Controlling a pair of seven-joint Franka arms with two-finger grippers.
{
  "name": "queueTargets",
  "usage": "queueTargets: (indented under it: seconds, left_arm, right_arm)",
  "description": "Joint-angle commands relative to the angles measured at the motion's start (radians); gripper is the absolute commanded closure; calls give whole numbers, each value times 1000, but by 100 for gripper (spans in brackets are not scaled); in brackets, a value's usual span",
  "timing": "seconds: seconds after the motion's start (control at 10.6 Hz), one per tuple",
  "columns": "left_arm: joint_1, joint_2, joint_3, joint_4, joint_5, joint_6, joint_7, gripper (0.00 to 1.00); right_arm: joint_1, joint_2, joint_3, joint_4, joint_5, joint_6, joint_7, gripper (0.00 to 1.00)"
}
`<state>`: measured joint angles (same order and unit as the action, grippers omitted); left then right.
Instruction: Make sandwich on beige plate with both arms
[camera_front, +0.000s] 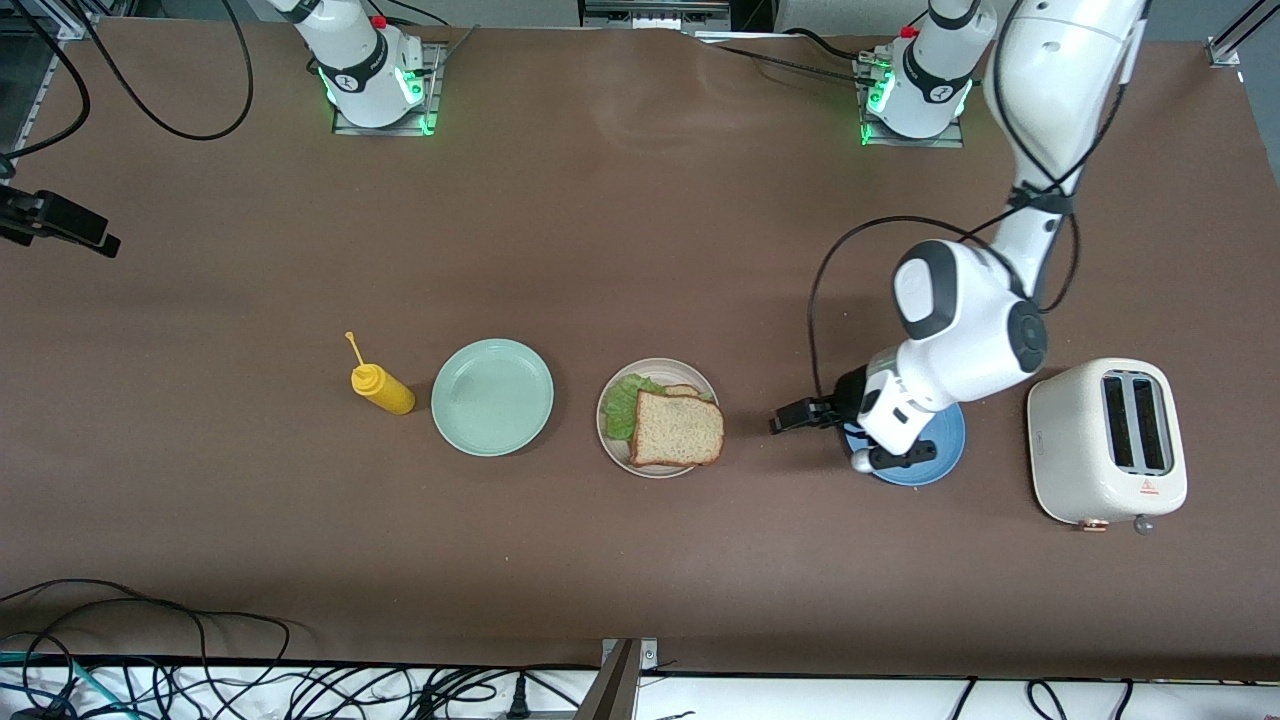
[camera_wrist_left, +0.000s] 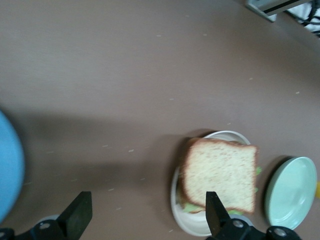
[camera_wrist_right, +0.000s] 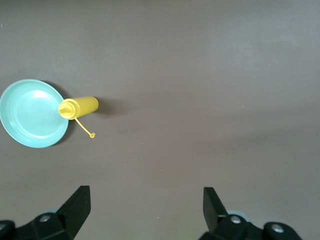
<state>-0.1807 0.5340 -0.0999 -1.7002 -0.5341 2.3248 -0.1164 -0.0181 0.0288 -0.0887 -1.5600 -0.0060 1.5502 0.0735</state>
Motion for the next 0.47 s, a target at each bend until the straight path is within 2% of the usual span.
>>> queueTargets:
  seconds: [0.0, 0.19, 0.38]
  left_arm:
    - [20, -81, 26, -45, 141, -94, -51, 0]
    - [46, -104, 42, -45, 257, -154, -65, 0]
    - [64, -138, 58, -52, 386, -250, -69, 0]
  right_arm:
    - [-5, -18, 46, 6, -3, -16, 63, 0]
    - [-20, -26, 46, 14, 90, -16, 66, 0]
    - [-22, -24, 46, 12, 71, -10, 57, 0]
